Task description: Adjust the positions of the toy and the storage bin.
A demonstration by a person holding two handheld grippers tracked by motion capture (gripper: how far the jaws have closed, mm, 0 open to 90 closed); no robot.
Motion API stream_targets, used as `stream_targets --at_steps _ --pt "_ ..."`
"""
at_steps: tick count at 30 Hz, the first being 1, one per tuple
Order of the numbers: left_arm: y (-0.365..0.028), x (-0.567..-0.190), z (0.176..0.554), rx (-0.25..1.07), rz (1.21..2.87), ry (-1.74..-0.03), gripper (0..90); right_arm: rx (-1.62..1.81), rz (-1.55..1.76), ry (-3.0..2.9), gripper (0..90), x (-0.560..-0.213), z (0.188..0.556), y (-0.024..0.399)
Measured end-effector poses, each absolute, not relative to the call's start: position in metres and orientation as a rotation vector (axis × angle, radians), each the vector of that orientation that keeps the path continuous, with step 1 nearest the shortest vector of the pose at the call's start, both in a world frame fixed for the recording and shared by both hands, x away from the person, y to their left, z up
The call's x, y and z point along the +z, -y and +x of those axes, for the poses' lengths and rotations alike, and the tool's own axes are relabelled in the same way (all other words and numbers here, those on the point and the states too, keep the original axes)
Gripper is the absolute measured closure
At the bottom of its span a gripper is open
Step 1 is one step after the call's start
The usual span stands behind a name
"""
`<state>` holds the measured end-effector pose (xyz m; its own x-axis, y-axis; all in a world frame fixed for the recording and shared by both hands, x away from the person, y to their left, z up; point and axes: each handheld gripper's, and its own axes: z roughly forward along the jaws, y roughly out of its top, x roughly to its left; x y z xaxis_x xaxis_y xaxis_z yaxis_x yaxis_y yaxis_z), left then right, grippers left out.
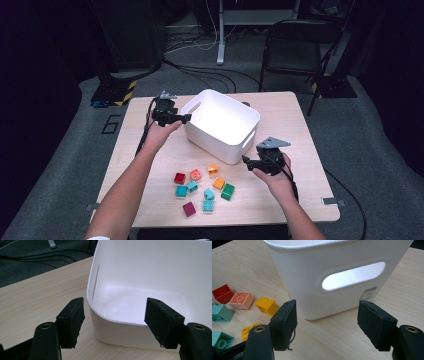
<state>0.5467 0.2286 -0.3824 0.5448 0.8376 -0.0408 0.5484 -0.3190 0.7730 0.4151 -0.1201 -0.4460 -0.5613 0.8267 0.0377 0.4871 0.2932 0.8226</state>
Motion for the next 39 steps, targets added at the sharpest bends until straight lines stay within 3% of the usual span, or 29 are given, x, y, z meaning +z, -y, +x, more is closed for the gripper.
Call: stream_targets --at_steps 17,23,33,39 --pt "-0.229 -0.386 0.547 0.430 2.013 -1.118 33.4 1.174 1.156 -2.187 30.9 -0.448 0.416 0.111" --pt "-0.231 -0.385 0.536 0.475 2.042 -1.091 32.6 1.167 1.144 -2.204 30.5 -0.451 0.418 0.106" --pt "-0.254 -0.385 0.520 0.410 2.045 -1.077 32.6 1.171 1.141 -2.216 30.3 -0.451 0.418 0.100" --pt "-0.263 -0.391 0.525 0.440 2.052 -1.110 32.8 1.167 1.143 -2.224 30.3 -0.453 0.419 0.097"
